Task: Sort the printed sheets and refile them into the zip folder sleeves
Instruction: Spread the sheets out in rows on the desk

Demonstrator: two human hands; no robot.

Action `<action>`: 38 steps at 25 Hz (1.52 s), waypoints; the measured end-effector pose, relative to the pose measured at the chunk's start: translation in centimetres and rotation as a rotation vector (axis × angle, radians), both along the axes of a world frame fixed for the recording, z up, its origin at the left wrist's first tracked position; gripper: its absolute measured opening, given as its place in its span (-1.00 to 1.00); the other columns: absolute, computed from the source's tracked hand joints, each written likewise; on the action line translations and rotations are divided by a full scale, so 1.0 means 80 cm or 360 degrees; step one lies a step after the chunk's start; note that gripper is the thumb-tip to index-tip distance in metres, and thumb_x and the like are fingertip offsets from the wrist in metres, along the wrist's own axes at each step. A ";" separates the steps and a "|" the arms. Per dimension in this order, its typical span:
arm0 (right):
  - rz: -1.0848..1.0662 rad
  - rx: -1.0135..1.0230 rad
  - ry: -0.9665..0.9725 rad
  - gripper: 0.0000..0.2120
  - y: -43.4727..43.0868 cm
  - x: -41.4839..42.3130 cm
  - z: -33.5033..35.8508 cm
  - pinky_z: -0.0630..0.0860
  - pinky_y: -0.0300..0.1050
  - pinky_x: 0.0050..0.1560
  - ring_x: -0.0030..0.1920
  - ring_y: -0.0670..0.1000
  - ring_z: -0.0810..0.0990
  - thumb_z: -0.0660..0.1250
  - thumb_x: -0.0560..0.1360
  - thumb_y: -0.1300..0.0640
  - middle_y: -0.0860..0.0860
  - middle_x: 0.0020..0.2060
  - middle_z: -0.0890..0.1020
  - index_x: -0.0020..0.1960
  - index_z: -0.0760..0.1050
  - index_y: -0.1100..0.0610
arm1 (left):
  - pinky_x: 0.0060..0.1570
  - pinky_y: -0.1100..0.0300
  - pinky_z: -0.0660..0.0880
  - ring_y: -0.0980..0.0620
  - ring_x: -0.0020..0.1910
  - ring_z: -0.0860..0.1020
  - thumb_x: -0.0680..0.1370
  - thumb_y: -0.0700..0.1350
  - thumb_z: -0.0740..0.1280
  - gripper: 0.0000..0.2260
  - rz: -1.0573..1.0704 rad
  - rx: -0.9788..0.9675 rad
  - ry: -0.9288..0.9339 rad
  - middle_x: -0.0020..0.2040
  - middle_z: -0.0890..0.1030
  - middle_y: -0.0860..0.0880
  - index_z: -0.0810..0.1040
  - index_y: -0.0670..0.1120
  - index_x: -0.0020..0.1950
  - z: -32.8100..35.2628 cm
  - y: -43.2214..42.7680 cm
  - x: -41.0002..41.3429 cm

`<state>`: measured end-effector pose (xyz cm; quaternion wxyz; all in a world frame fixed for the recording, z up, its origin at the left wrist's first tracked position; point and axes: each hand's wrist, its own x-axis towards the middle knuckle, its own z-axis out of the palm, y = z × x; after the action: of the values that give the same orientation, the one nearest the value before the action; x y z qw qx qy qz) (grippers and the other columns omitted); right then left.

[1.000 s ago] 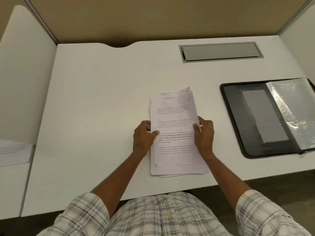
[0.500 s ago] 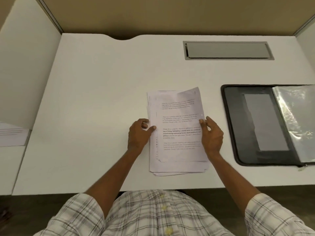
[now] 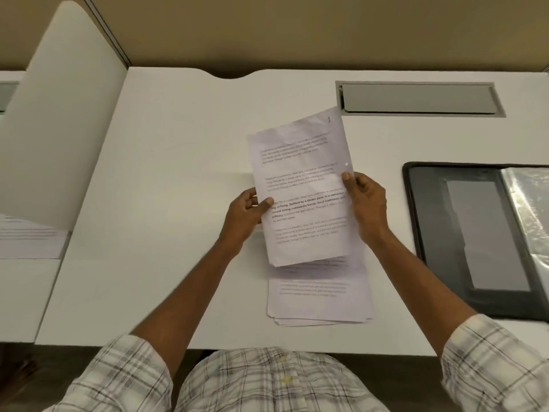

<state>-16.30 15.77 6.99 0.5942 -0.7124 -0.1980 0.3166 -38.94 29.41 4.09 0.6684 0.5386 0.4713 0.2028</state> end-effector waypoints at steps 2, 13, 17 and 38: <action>0.0085 -0.0072 0.0157 -0.77 0.038 0.001 0.000 0.64 0.13 0.17 0.01 0.09 0.73 0.43 0.59 -0.01 0.10 -0.02 0.75 0.08 0.67 0.15 | 0.03 0.06 0.66 -0.01 0.06 0.72 0.57 -0.15 0.49 -0.69 0.0138 -0.0043 -0.0058 0.12 0.73 -0.06 0.60 -0.12 0.30 0.006 0.032 -0.009; 0.0245 -0.0254 0.0261 -0.76 0.310 -0.074 -0.034 0.70 -0.03 0.05 -0.05 0.07 0.76 0.51 0.47 0.31 0.08 -0.10 0.76 0.13 0.65 0.23 | -0.15 0.26 0.60 0.06 -0.10 0.73 0.55 -0.23 0.49 -0.75 0.0417 0.0086 0.0217 0.04 0.75 -0.04 0.65 -0.07 0.21 0.014 0.308 -0.111; 0.0209 -0.0274 0.0110 -0.78 0.421 -0.116 -0.054 0.70 0.03 0.04 -0.09 0.05 0.75 0.52 0.46 0.28 0.03 -0.16 0.76 0.10 0.67 0.19 | -0.11 0.23 0.59 0.03 -0.07 0.71 0.52 -0.22 0.52 -0.69 0.0476 0.0230 0.0393 0.03 0.74 -0.04 0.65 -0.08 0.25 -0.002 0.409 -0.143; 0.0721 -0.0405 -0.1531 -0.76 0.548 -0.218 -0.125 0.53 0.12 0.19 0.23 0.20 0.58 0.41 0.58 0.15 0.10 0.35 0.60 0.23 0.66 0.13 | 0.65 -0.06 -0.14 -0.04 0.68 -0.08 0.67 0.31 -0.08 -0.30 -0.0311 0.1461 0.1395 0.70 -0.03 -0.05 -0.02 -0.07 0.70 -0.115 0.475 -0.166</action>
<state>-33.76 59.58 -3.00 0.2626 -0.7826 -0.5561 0.0965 -52.22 67.42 -5.12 0.1305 0.8432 0.5149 0.0831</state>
